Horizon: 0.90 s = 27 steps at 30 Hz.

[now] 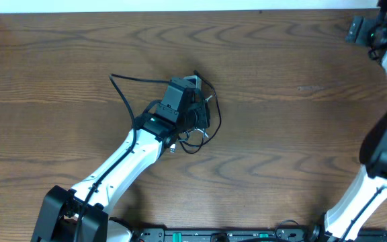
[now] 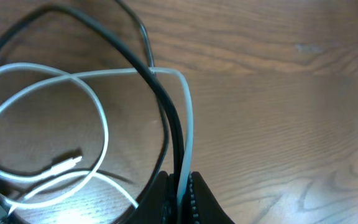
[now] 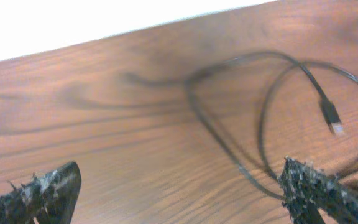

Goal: Untangle cables

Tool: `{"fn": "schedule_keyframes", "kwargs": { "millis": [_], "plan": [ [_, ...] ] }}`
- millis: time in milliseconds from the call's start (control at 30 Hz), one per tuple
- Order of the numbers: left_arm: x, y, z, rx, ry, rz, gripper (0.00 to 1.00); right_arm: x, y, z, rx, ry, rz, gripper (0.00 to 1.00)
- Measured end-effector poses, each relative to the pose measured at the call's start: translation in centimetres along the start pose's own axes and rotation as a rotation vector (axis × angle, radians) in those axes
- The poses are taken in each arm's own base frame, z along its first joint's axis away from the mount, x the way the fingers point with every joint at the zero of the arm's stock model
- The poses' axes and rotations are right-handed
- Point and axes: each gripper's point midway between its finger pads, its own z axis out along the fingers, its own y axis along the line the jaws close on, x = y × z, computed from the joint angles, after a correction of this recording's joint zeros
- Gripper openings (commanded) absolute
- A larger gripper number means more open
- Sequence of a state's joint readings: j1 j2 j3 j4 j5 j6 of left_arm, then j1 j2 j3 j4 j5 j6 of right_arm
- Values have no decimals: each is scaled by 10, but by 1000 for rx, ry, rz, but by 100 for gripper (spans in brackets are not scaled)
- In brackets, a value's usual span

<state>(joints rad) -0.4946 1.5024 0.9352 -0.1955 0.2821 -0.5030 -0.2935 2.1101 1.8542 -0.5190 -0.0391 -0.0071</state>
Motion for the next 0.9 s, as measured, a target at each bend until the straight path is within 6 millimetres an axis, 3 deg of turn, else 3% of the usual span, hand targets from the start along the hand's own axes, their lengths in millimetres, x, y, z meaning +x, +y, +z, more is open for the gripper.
{"fn": "schedule_keyframes", "kwargs": {
  "millis": [167,267,300,367,467,633,900],
  "plan": [
    [-17,-11,-1,44,-70,30,8,-2,73,-77,-382,49,2,99],
    [-25,-17,-2,65,-101,41,10,16,112,-102,-591,138,24,97],
    [-26,-18,-2,72,-107,44,17,25,123,-108,-643,181,37,96],
    [-26,-19,-2,76,-107,56,38,41,137,-114,-705,255,54,95],
    [-24,-19,-2,76,-98,60,57,62,154,-123,-767,342,58,94],
    [-17,-14,-1,59,-67,61,60,85,170,-130,-772,434,19,98],
    [1,7,-2,-4,16,76,59,127,194,-120,-687,531,-81,98]
  ]
}}
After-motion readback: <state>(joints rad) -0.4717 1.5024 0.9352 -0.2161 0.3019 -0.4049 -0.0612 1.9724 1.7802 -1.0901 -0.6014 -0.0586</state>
